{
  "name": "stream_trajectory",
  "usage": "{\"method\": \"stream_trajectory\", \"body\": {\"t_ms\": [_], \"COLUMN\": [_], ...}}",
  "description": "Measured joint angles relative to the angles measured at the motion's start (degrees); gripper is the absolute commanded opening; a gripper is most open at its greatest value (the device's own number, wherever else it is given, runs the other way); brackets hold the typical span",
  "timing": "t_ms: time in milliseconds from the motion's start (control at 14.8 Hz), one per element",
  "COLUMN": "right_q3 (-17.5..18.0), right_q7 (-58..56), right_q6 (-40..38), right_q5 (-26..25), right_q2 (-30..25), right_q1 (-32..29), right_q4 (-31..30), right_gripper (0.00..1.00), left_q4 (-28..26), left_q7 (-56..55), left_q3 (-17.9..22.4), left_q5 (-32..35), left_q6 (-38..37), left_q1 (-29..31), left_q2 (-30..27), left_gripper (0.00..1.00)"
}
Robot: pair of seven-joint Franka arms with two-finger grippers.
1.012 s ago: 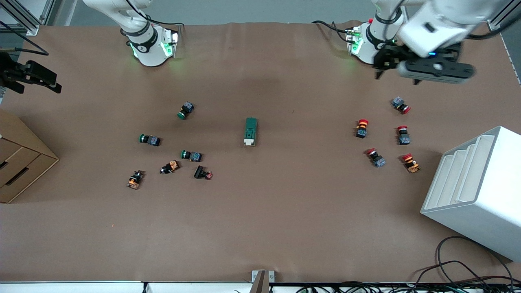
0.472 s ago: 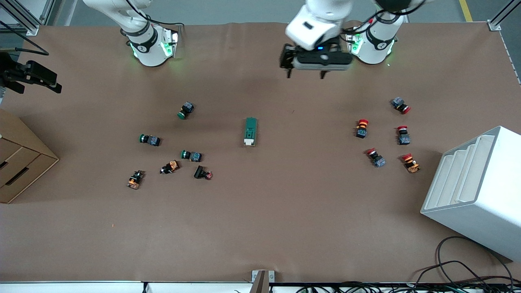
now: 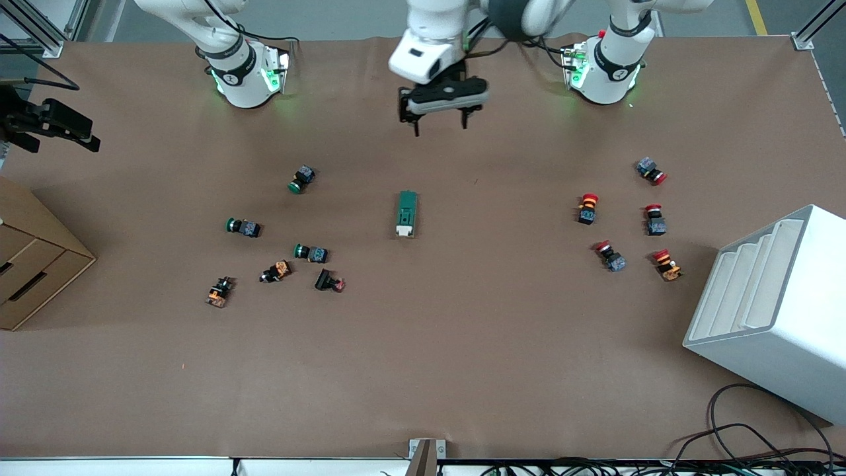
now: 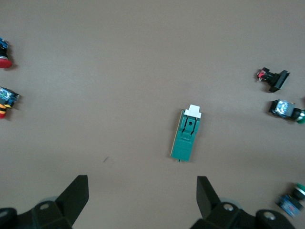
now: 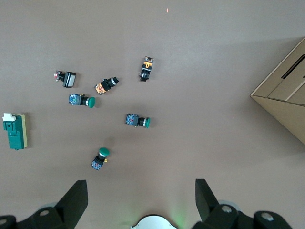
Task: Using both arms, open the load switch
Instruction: 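Move the left gripper over the green load switch and lower it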
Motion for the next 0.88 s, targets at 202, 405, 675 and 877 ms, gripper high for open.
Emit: {"method": "stream_trajectory", "body": {"t_ms": [202,405,675,877], "right_q3": [0.01,0.04,-0.04,-0.15], "right_q7": [0.02,0.02,0.04,0.04], "right_q6": [0.15,0.23,0.3,0.43], "right_q5": [0.0,-0.01,-0.01,0.03], "right_q2": [-0.01,-0.01,0.0,0.29], "right_q1": [0.0,0.02,0.0,-0.09], "right_q4": [0.4,0.61,0.85,0.8], "right_gripper": [1.0,1.0,1.0,1.0], "left_q4": [0.38,0.43,-2.44,-6.81], "left_q7": [-12.81,-24.23,-36.3,-41.58], "left_q3": [0.06,0.16,0.28,0.62], "left_q5": [12.67,25.62,41.09,51.25], "left_q6": [0.49,0.64,0.37,0.18], "left_q1": [-6.48,-12.21,-16.26,-16.21], "left_q2": [8.27,16.57,23.92,26.08], "left_gripper": [1.0,1.0,0.99,1.0]}}
